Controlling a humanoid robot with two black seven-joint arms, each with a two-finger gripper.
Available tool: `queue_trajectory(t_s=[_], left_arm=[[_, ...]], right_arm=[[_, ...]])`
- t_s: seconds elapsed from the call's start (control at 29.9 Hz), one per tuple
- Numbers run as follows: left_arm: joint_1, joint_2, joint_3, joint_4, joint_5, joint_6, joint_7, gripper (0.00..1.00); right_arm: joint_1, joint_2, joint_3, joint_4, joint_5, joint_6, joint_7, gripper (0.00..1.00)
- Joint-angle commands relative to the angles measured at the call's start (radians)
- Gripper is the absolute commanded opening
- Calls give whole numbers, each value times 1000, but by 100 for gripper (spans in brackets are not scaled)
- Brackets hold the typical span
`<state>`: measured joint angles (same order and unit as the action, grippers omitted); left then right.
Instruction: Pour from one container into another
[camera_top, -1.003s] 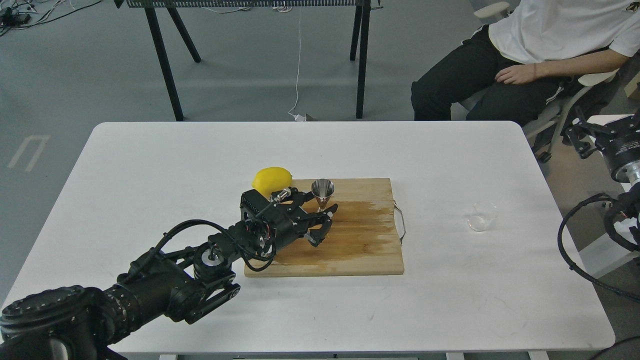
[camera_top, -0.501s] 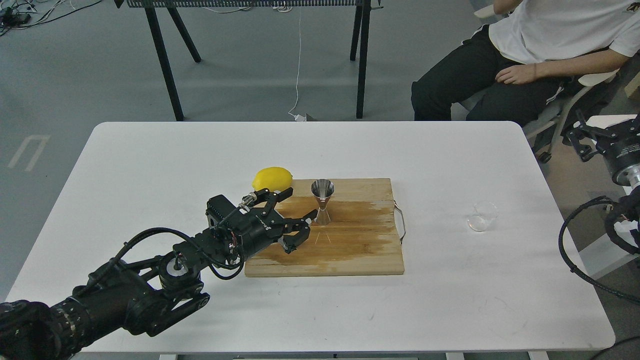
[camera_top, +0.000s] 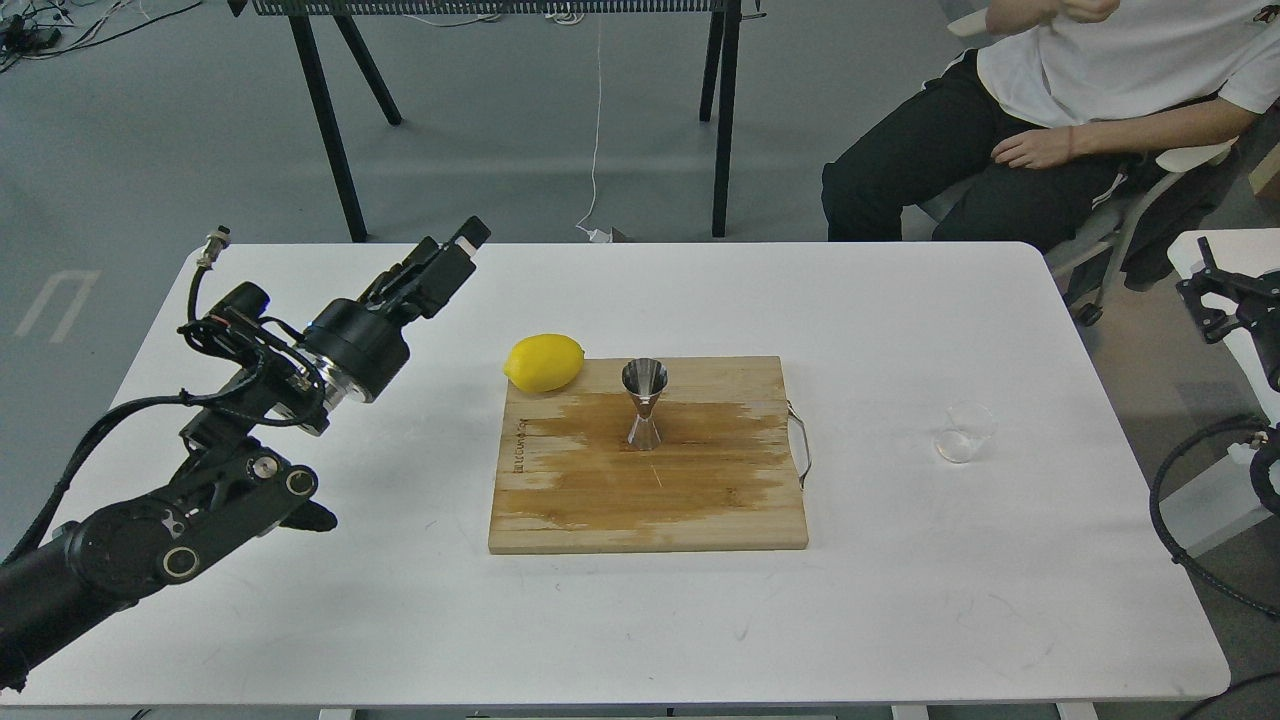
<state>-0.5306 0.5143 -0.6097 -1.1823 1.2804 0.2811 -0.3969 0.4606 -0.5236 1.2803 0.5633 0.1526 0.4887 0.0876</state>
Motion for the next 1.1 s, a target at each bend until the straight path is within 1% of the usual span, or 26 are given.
queue_trajectory(t_s=[0.0,0.07,0.1,0.17,0.27,0.33,0.4,0.5,0.57,0.67,0.74,0.84,0.9,1.07], left_arm=[[1,12,-125,0,-250,-190,-63,99],[3,13,-194,1,-373,-282,-59,99],[3,13,-228,3,-428,-316,-62,100],[4,15,-281,13,-518,-350,-63,100],[4,23,-326,35,-645,-373,-57,100],[6,35,-329,64,-741,-442,-53,100],[7,39,-329,96,-830,-517,-53,100],[7,36,-328,164,-958,-566,-37,100],[9,33,-328,202,-1050,-591,-7,100],[9,30,-325,228,-1167,-641,39,100],[9,32,-323,228,-1205,-658,58,100],[9,32,-325,231,-1211,-660,61,100],[9,32,-326,231,-1211,-660,61,100],[11,27,-326,231,-1210,-628,59,100]], right_arm=[[-17,-9,2,-13,34,0,-64,100],[-17,-16,2,-16,59,0,-80,100],[-17,-18,2,-16,74,0,-78,100],[-19,-18,2,-16,91,0,-78,100],[-34,-19,2,-10,97,0,-80,100],[-59,-19,1,15,111,0,-84,100],[-107,-19,-1,100,148,0,-95,100],[-230,-23,4,287,238,0,-101,100],[-308,-21,13,419,307,0,-94,100],[-399,-4,31,533,328,0,-83,100],[-445,7,28,582,328,0,-80,100],[-480,40,28,616,326,0,-78,100],[-494,45,19,619,335,-48,-86,100],[-501,47,-31,612,323,-71,-124,100]])
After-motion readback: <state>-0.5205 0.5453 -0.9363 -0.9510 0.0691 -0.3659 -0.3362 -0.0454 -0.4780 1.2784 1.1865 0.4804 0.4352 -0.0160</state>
